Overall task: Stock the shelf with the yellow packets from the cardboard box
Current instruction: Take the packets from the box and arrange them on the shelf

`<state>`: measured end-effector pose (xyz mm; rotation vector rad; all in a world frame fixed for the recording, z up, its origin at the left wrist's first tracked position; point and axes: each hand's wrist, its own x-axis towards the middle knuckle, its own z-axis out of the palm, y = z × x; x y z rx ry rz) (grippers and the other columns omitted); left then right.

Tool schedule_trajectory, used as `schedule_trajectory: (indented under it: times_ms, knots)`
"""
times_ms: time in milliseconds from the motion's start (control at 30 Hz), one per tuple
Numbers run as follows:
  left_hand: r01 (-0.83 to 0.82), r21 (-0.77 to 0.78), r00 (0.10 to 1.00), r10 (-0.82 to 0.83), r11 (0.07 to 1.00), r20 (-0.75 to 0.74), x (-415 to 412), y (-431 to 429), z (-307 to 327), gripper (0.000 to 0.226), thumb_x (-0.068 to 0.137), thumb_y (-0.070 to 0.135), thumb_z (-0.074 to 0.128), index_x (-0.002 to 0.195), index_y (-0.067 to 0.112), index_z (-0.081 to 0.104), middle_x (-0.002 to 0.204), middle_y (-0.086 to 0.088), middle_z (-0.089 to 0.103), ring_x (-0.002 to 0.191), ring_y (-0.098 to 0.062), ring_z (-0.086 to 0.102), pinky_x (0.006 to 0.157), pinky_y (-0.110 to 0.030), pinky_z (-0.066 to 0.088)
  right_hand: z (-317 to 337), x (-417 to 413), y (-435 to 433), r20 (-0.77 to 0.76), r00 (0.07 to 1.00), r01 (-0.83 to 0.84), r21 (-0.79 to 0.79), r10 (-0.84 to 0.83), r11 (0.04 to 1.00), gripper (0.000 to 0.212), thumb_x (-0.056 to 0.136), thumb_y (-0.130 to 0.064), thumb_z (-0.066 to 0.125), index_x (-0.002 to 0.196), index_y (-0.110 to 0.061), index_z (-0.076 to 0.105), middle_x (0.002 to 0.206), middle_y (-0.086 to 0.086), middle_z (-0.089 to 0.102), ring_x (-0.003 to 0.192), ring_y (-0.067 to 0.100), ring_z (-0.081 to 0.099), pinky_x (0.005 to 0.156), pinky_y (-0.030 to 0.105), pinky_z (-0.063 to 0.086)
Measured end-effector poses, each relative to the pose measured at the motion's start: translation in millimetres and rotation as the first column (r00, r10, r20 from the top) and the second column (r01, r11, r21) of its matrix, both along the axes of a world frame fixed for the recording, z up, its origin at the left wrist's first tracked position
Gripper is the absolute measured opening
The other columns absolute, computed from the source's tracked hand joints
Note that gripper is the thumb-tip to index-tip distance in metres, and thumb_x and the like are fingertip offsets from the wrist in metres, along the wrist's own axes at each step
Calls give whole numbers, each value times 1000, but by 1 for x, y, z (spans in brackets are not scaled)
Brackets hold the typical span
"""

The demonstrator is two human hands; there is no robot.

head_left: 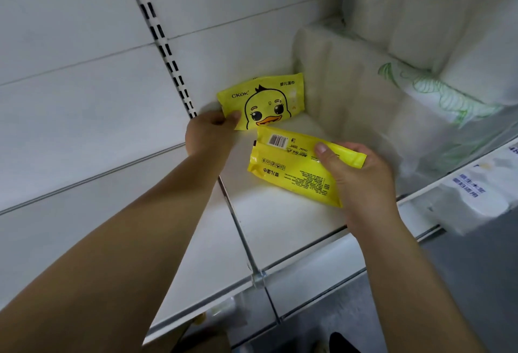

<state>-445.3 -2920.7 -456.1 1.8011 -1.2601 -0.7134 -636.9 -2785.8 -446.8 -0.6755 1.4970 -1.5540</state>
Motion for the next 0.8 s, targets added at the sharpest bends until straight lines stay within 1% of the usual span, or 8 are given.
schedule_trajectory:
  times_ms: [167,267,333,400,500,667,733,800]
  knots:
    - [-152,-93,977,136,984,-164,-3,42,14,33,94,47,69,105,16,73,97,4,73,93,-16,67,73,-24,46,3,3,4,69,998,2,-7,-2,1000,18,79,-26,84,88,-21,69,71,-8,72,65,9,68,58,26,57]
    - [-26,-66,968,9,997,-252,-11,103,37,21,97,51,63,94,31,68,96,8,72,89,-10,67,78,-24,50,10,10,9,141,990,-10,-8,11,1000,17,80,-23,84,87,-19,69,72,-4,73,65,13,70,58,30,58]
    - [134,-32,937,-137,990,-323,-15,144,45,24,97,53,62,103,32,71,103,12,73,96,-5,67,89,-26,52,16,19,16,182,982,-54,-21,57,998,18,79,-23,84,89,-16,70,78,0,75,71,17,73,63,35,61]
    - [252,-6,861,-227,968,-456,-17,175,47,46,92,62,63,122,28,70,118,13,73,111,-3,66,101,-32,49,25,30,26,177,971,-151,-65,160,986,23,78,-25,84,93,-13,72,84,3,77,78,19,75,68,37,61]
    - [240,-26,666,-184,970,-723,-11,200,55,57,84,62,60,122,20,68,117,9,75,112,-3,69,109,-42,47,36,47,46,99,921,-361,-150,377,920,43,70,-38,80,103,-12,71,89,1,78,85,16,75,76,33,59]
    - [279,-56,421,-174,959,-890,23,232,71,93,77,69,62,142,2,55,135,-13,65,127,-25,59,116,-47,40,43,72,71,137,692,-684,-189,708,705,76,76,-63,51,127,-8,59,118,11,73,116,21,67,100,40,53]
    - [252,-38,430,-147,967,-891,36,247,72,77,85,56,66,140,2,58,137,-19,64,132,-32,59,117,-50,41,45,81,79,187,641,-708,-229,744,668,73,83,-58,49,131,-3,57,121,15,71,119,24,65,102,41,52]
    - [186,15,453,-72,983,-888,47,260,74,56,96,40,61,138,3,60,134,-22,66,130,-39,59,107,-48,52,43,89,86,222,655,-670,-269,722,692,59,87,-45,56,126,-1,59,118,17,72,117,28,66,99,41,54]
